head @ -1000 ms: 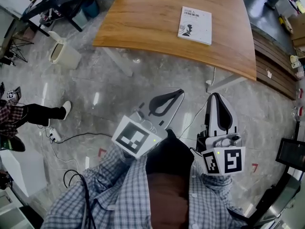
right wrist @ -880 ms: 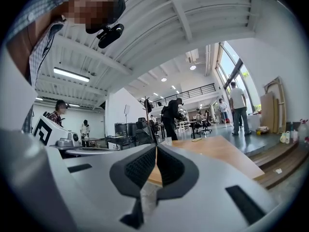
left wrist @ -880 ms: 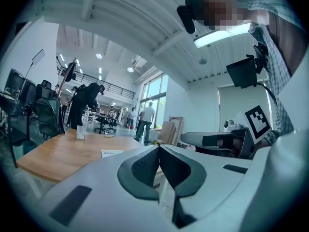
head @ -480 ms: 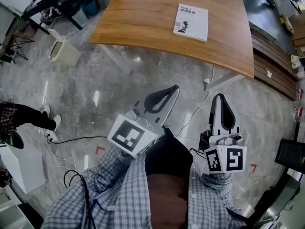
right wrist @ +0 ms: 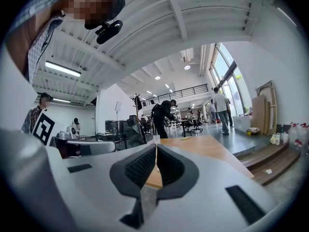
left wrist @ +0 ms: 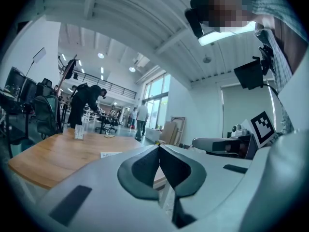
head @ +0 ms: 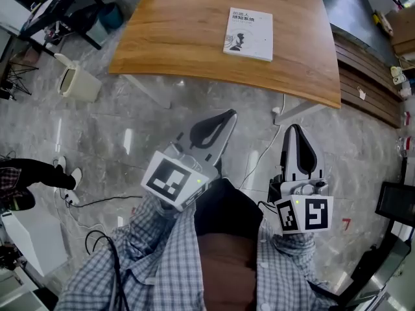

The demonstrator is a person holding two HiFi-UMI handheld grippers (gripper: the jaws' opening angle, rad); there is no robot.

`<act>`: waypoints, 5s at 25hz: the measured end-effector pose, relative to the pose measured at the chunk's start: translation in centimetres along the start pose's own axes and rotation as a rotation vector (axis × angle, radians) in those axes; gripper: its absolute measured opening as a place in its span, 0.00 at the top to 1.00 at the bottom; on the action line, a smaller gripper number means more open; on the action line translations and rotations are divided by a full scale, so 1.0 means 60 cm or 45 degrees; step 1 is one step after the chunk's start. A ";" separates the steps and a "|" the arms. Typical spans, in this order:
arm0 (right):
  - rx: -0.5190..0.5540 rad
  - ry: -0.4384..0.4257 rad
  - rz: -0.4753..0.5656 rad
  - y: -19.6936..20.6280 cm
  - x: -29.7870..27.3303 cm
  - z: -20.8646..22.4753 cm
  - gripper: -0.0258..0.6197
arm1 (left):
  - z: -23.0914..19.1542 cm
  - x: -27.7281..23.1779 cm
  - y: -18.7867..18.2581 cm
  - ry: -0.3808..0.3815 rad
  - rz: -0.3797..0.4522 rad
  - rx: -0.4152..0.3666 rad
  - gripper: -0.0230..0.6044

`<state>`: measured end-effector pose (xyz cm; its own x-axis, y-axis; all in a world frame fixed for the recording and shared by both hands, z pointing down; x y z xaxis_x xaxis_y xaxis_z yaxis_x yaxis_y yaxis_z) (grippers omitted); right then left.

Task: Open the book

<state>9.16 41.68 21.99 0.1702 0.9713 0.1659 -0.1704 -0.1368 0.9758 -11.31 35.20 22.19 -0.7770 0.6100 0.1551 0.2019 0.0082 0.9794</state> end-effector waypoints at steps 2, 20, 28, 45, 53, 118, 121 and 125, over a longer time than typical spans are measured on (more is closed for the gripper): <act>-0.002 0.020 0.002 0.007 -0.021 0.011 0.92 | -0.019 -0.021 0.005 0.015 -0.003 -0.002 0.95; 0.059 0.083 -0.021 0.026 -0.291 0.031 0.92 | -0.262 -0.166 -0.007 0.043 -0.002 0.042 0.95; 0.068 0.114 -0.067 0.044 -0.325 0.044 0.92 | -0.300 -0.197 0.004 0.039 -0.015 0.084 0.95; 0.084 -0.070 -0.147 0.083 -0.488 0.173 0.92 | -0.362 -0.358 0.050 -0.056 -0.114 0.071 0.95; -0.030 -0.102 -0.219 0.114 -0.562 0.270 0.92 | -0.380 -0.466 0.081 -0.117 -0.152 0.080 0.95; -1.051 -0.088 -0.998 0.396 -0.616 0.405 0.91 | -0.441 -0.552 0.350 -0.097 -0.794 0.259 0.95; -1.109 -0.116 -0.937 0.385 -0.618 0.401 0.91 | -0.434 -0.555 0.351 -0.078 -0.798 0.270 0.95; -1.124 -0.165 -0.876 0.363 -0.627 0.389 0.91 | -0.421 -0.564 0.340 -0.038 -0.789 0.286 0.95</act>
<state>21.68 -2.35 40.30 0.5839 0.7524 -0.3048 -0.6197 0.6557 0.4314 4.05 -5.27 40.17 -0.7731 0.4608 -0.4359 -0.1559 0.5280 0.8348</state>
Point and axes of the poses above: the fingertips, and each gripper's own axes: x backward along the fingers, z to its right, y out of its underside, the point moved 9 cm from there along x, backward along the fingers, and after that the axes turned 13 degrees about z, right-handed, at the moved point
